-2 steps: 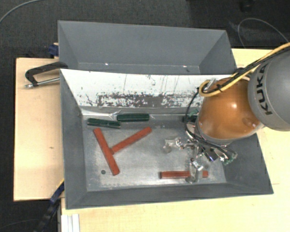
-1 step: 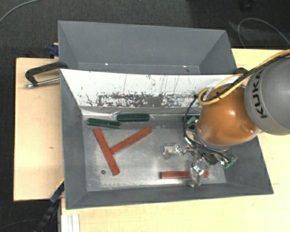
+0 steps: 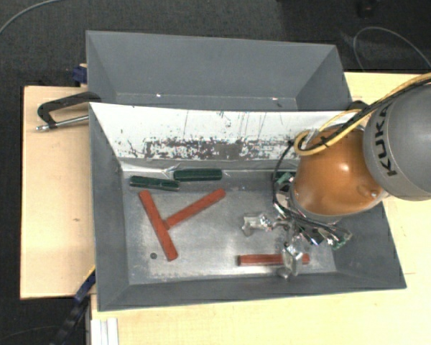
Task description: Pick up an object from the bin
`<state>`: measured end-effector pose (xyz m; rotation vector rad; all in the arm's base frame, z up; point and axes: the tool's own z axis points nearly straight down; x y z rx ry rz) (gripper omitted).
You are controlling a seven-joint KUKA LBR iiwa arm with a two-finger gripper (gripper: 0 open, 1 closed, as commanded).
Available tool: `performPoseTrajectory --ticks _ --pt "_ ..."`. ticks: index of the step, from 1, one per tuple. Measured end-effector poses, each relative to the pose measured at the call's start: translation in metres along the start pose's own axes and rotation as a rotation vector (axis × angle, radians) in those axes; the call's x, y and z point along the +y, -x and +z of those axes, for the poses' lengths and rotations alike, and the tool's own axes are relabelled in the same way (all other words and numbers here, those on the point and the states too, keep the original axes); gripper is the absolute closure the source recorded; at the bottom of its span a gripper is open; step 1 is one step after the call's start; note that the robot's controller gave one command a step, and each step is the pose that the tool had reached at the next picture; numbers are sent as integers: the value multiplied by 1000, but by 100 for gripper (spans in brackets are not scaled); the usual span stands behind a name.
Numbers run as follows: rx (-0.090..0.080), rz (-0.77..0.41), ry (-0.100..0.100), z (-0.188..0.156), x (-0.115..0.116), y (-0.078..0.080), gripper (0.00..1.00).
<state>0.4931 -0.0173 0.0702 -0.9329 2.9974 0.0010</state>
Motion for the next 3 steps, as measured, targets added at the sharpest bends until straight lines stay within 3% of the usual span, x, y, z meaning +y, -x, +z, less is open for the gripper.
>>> performPoseTrajectory --ticks 1,2,3 --pt "0 -1 0 0 0 0 100" --pt "-4 -1 -3 -17 0 2 100" --pt "-9 1 -7 -106 -1 5 100"
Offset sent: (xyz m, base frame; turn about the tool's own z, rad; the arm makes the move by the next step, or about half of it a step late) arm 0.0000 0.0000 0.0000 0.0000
